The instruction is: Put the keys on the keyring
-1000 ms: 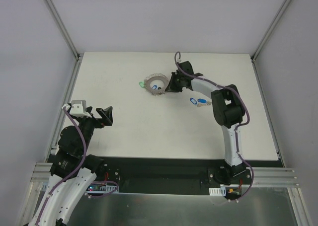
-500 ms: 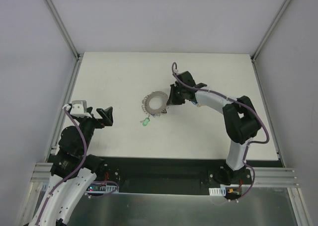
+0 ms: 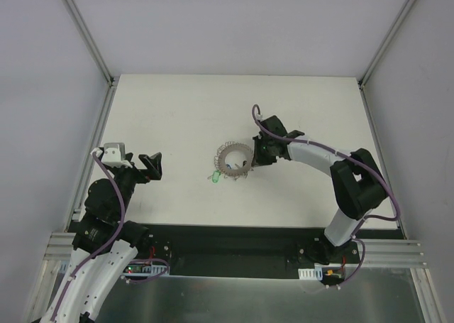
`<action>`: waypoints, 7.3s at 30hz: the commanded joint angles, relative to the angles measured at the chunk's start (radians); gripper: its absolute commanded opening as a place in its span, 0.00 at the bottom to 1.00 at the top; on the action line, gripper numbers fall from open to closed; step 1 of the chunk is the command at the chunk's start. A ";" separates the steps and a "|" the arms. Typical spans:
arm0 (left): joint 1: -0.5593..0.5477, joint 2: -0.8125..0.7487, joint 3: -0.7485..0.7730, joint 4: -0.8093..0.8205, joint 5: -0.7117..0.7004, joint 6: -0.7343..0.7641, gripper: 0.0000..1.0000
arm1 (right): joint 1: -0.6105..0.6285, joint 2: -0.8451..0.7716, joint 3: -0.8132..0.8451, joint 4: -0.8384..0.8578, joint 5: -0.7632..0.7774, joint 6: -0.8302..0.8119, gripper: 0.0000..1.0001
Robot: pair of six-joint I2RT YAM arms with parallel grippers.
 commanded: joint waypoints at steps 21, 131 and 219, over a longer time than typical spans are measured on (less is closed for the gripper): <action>-0.011 0.027 0.005 0.041 0.037 0.006 0.99 | 0.152 -0.216 0.064 -0.134 0.091 -0.025 0.01; -0.023 0.030 0.004 0.039 0.051 0.003 0.99 | 0.350 0.023 -0.075 0.033 0.441 0.394 0.22; -0.196 0.745 0.111 0.536 1.244 0.378 0.29 | 0.404 -0.689 -0.276 0.464 -0.213 -0.585 0.01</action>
